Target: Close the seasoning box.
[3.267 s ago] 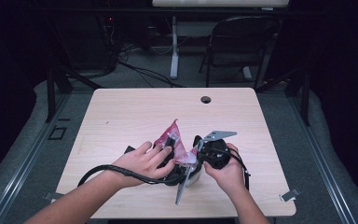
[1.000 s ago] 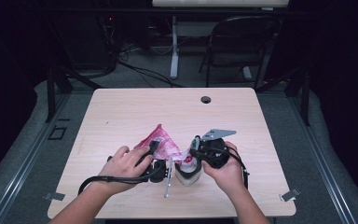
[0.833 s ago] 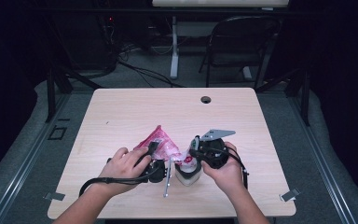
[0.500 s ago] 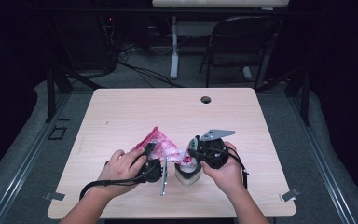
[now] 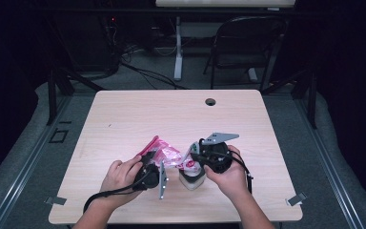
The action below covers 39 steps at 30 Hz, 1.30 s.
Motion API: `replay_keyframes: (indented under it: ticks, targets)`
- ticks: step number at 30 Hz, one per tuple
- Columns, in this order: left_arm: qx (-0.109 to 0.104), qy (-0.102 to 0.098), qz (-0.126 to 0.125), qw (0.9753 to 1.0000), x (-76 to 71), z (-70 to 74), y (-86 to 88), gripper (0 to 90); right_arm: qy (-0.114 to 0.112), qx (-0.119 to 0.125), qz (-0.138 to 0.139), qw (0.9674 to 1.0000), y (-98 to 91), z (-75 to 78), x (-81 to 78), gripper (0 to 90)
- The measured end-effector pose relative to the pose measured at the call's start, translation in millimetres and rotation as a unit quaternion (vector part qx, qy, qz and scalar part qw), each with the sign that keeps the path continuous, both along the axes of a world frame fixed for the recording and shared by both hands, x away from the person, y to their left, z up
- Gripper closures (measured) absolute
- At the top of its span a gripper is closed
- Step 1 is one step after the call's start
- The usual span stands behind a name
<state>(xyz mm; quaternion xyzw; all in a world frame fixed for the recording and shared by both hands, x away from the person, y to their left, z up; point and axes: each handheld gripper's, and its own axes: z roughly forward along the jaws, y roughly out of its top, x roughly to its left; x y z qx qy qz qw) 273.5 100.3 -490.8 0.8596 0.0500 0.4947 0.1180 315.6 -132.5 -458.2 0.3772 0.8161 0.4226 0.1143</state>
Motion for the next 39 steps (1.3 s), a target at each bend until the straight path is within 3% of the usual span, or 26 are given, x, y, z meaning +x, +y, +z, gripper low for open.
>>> replay_keyframes:
  ticks: [5,8,14,18,24,28,33,39]
  targets:
    - [-0.010,0.015,0.008,0.9998,1.4,-6.5,6.1,80.7,-0.001,-0.002,0.003,1.0000,3.1,0.7,-1.7,89.8]
    - [-0.030,0.023,0.012,0.9992,2.4,-9.2,9.6,80.7,-0.005,-0.002,0.005,1.0000,4.7,2.1,-2.9,89.8]
    - [-0.063,0.049,0.018,0.9966,3.2,-14.8,15.0,80.6,-0.008,-0.002,0.010,0.9999,7.6,2.5,-3.3,89.8]
    - [-0.074,0.062,0.021,0.9951,3.0,-19.4,17.4,80.5,-0.010,-0.001,0.013,0.9999,8.8,3.4,-3.3,89.7]
    - [-0.121,0.093,0.025,0.9880,4.3,-20.0,24.5,80.6,-0.014,0.000,0.018,0.9997,10.7,4.6,-3.6,89.6]
    - [-0.125,0.100,0.030,0.9866,5.4,-23.5,26.9,80.6,-0.014,-0.001,0.023,0.9996,12.9,5.1,-3.6,89.4]
    - [-0.148,0.115,0.035,0.9816,8.4,-24.6,29.6,80.7,-0.016,0.000,0.024,0.9996,15.0,5.0,-3.1,89.3]
    - [-0.154,0.124,0.038,0.9795,10.1,-27.3,30.5,80.6,-0.016,0.001,0.027,0.9995,16.4,4.9,-3.0,88.9]
